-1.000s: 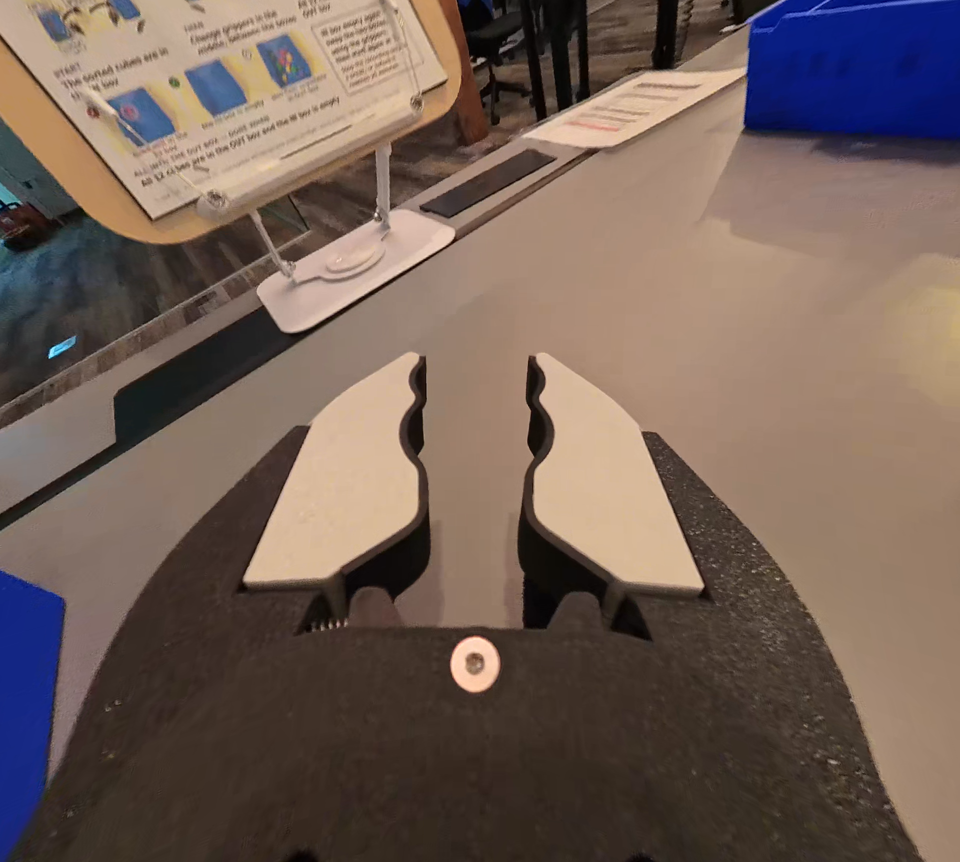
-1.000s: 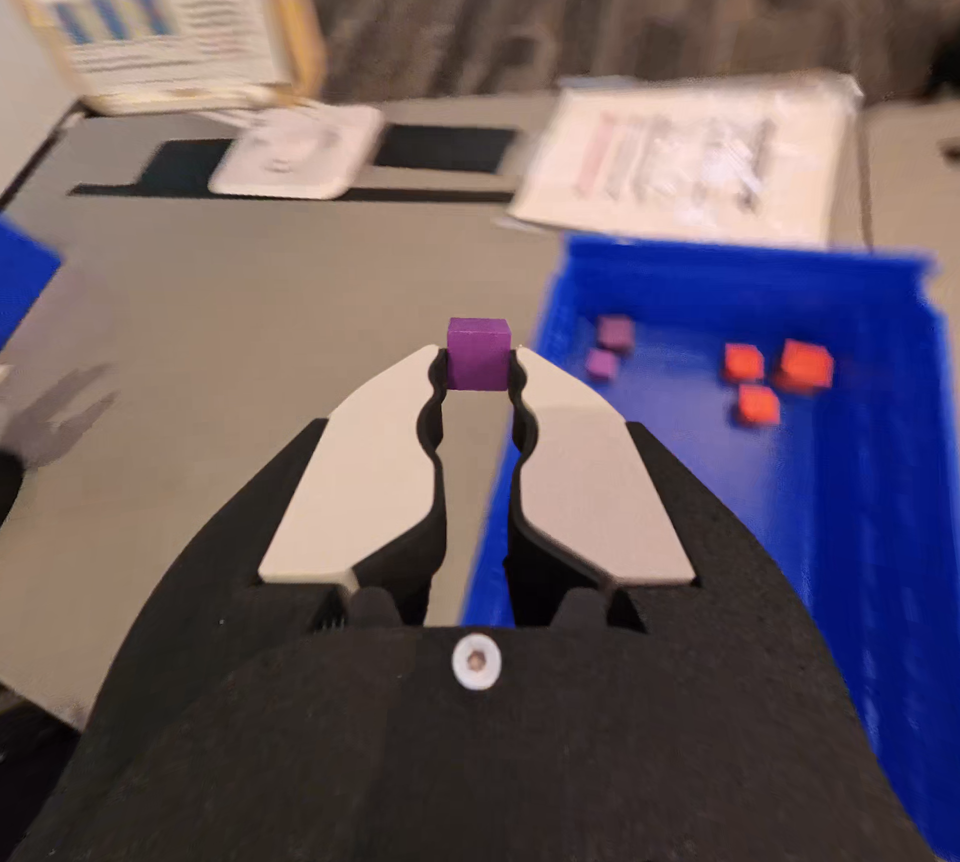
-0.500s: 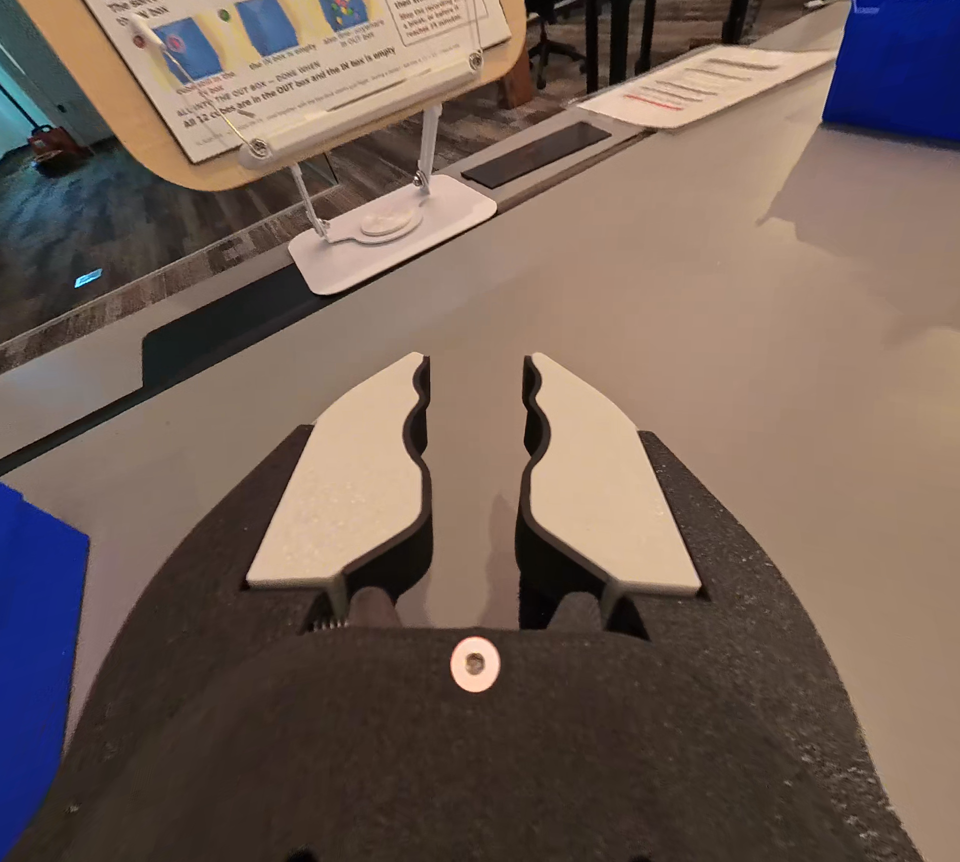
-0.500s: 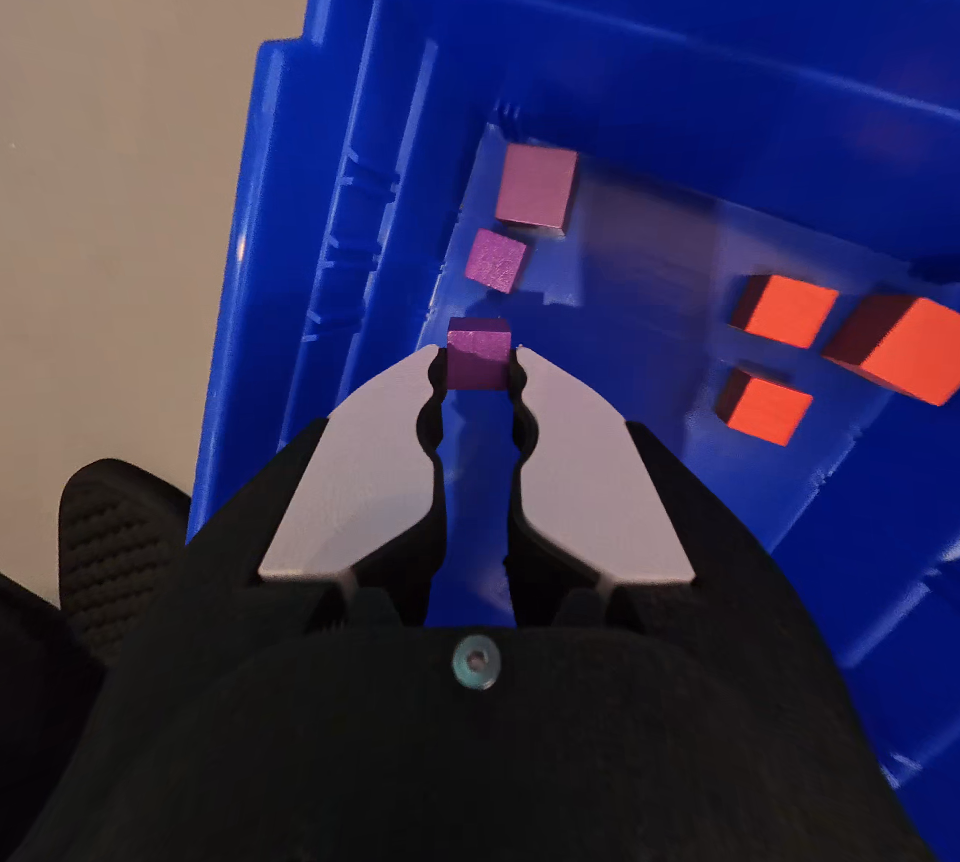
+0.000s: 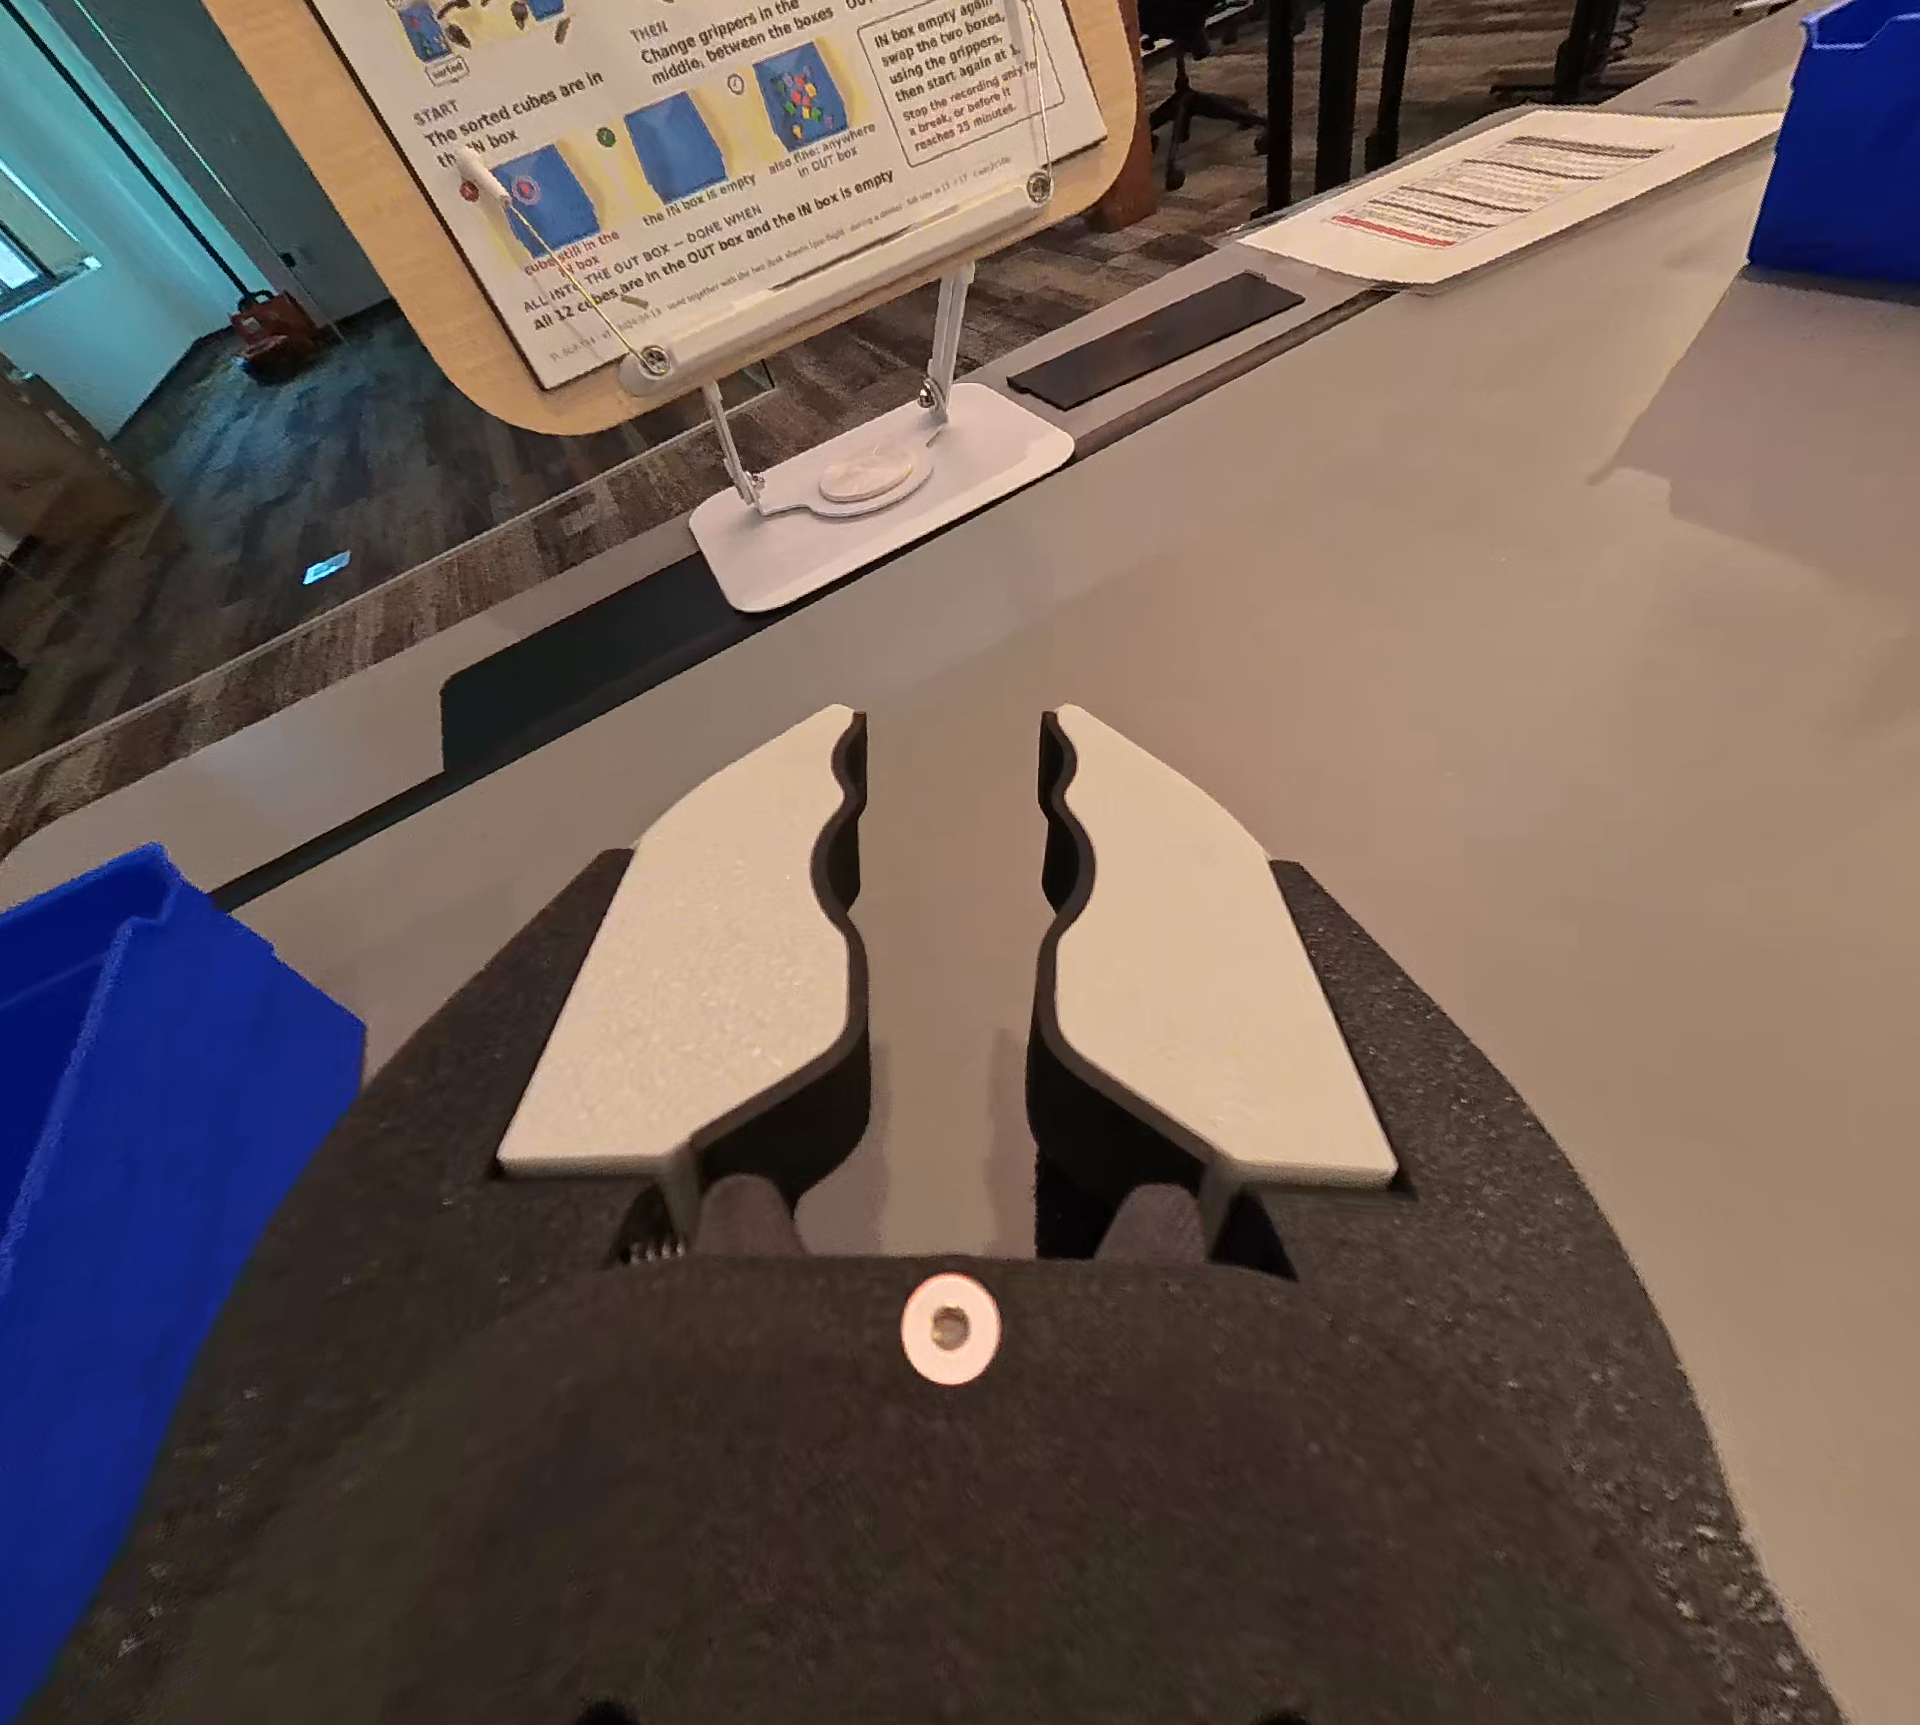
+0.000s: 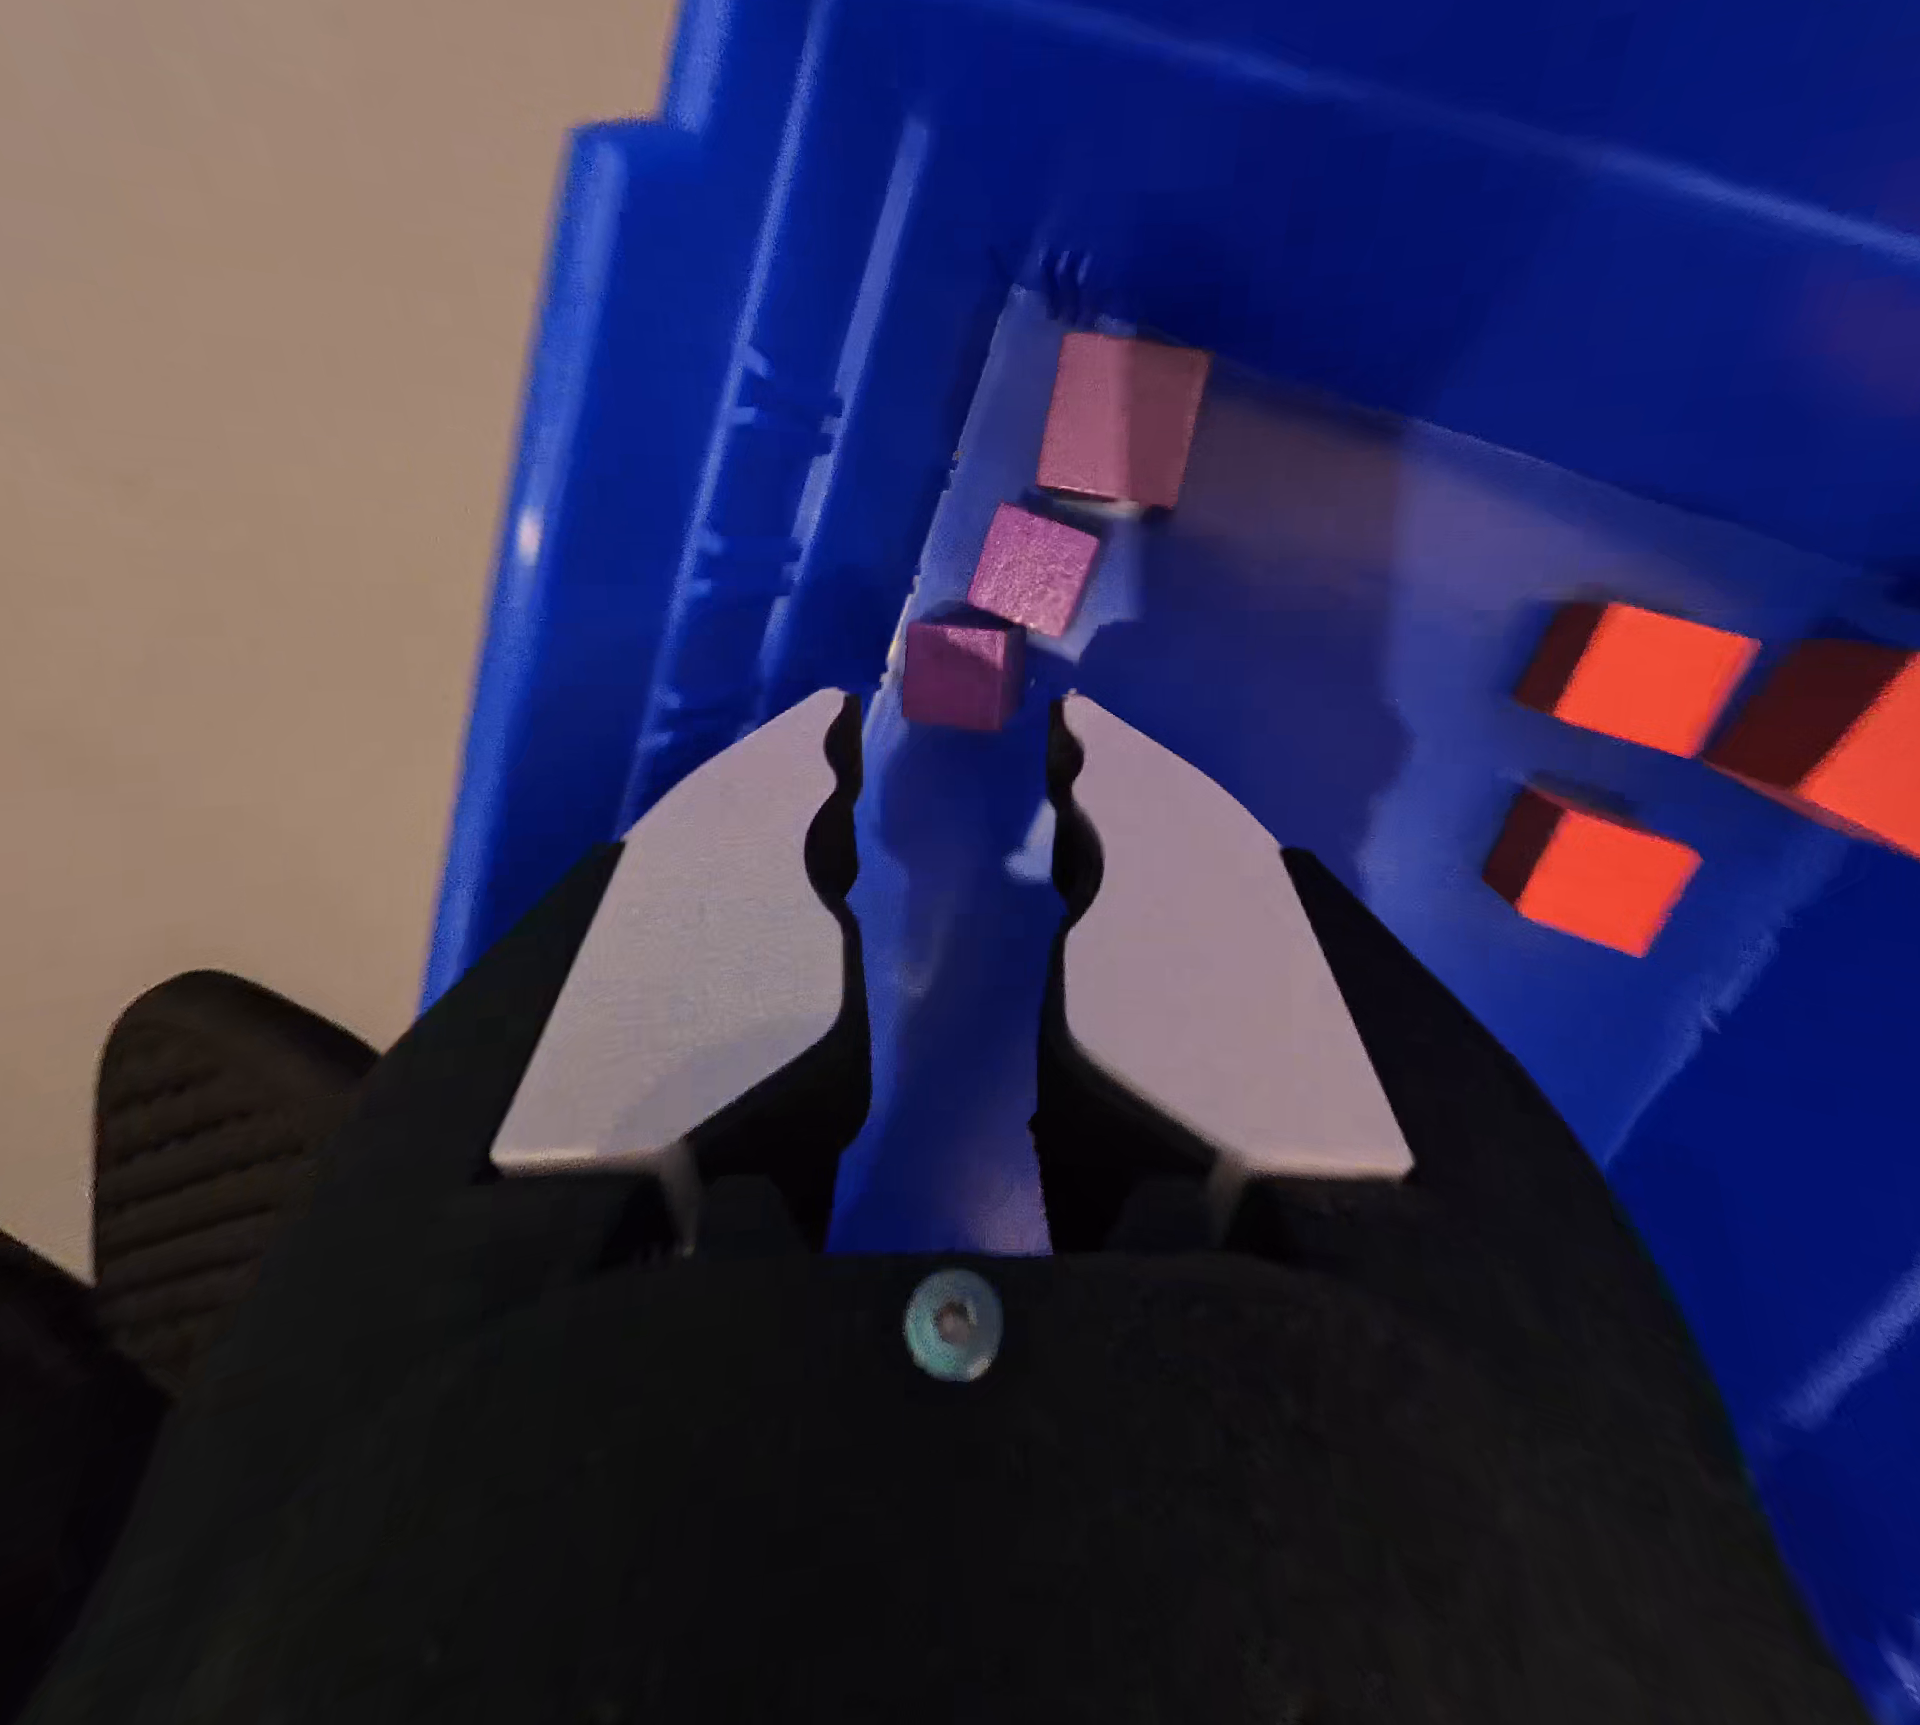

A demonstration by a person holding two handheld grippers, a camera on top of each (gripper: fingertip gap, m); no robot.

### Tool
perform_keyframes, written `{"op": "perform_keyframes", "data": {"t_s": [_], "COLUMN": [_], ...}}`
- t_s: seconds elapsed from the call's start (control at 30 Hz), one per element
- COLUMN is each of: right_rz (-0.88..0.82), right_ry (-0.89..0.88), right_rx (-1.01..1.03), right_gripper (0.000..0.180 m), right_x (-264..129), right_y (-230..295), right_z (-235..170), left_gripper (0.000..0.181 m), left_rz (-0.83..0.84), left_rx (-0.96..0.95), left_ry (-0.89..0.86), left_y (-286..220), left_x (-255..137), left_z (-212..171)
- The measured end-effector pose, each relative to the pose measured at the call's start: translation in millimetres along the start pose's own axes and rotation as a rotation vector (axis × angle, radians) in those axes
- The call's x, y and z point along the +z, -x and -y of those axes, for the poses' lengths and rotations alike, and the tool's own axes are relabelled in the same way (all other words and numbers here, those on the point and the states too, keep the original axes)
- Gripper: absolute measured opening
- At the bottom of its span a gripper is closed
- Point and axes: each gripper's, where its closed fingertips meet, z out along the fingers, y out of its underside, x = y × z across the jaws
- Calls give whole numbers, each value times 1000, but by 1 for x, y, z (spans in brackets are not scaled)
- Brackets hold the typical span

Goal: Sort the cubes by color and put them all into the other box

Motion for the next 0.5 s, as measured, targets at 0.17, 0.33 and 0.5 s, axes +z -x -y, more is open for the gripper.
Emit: {"op": "perform_keyframes", "data": {"t_s": [0.17, 0.33, 0.5], "right_rz": [-22, 91, 129], "right_ry": [-345, -711, -739], "right_rx": [16, -137, -327], "right_gripper": [34, 35, 32], "right_x": [-108, -207, -205], "right_y": [28, 141, 222], "right_z": [25, 40, 27], "left_gripper": [31, 24, 31], "left_rz": [90, 268, 402], "left_rx": [40, 61, 140], "left_ry": [-11, 124, 393], "left_y": [31, 102, 208], "left_x": [-27, -62, -104], "left_z": [7, 9, -8]}}
